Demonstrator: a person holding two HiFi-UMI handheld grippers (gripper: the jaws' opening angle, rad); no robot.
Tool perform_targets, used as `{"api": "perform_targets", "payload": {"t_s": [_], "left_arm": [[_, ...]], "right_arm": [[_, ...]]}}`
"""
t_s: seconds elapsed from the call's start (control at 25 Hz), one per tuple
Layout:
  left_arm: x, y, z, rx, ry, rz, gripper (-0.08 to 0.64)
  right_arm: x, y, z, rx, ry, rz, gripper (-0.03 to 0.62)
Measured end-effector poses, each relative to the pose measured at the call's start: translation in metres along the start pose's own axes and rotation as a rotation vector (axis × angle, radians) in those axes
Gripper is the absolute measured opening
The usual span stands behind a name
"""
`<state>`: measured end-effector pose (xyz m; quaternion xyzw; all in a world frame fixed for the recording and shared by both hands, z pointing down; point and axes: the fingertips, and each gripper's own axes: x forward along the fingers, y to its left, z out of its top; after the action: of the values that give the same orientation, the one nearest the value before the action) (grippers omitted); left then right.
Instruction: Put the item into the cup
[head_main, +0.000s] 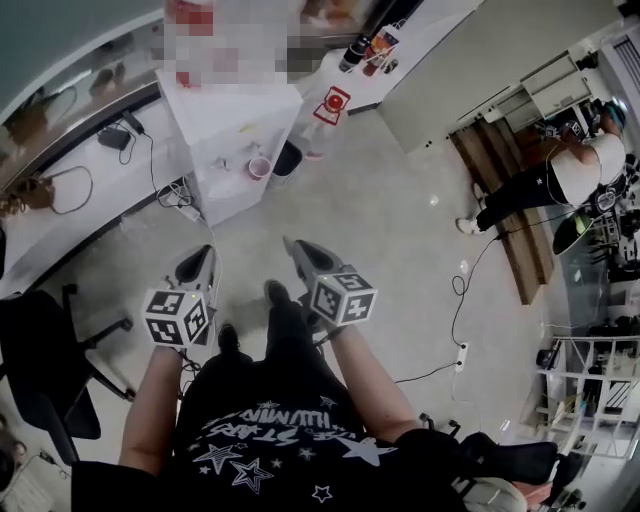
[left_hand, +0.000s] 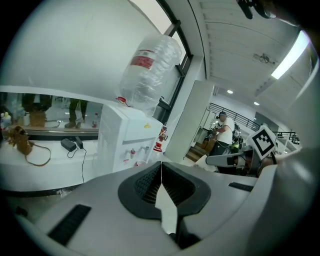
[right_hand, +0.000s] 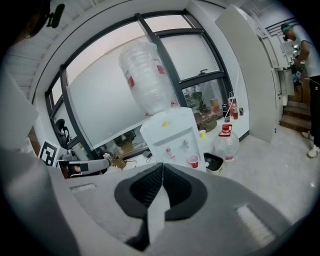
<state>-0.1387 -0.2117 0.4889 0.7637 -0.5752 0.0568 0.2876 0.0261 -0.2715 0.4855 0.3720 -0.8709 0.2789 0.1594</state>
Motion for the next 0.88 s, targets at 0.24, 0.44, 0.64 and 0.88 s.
{"api": "perform_targets", "payload": {"t_s": [0.24,0.44,0.64,0.88], "left_arm": [[0.032,-0.004,0.007,-0.041,-0.006,0.066,0.009],[0.064,-0.004,0.022,-0.057,-0.013,0.120,0.009],[0.096,0.004,0.030,-0.094,-0.023,0.184,0.009],[0.123,0.018,0.023,-0.135,-0.029,0.266,0.009]], "right_arm": [[0.027,-0.029,0.022,-0.020,0.036,0.062,0.002],[0.052,-0.055,0.048,-0.042,0.069,0.110,0.002],[0.082,-0.079,0.062,-0.049,0.103,0.152,0.002],[0.126,-0.106,0.055,-0.065,0.167,0.203,0.002]]}}
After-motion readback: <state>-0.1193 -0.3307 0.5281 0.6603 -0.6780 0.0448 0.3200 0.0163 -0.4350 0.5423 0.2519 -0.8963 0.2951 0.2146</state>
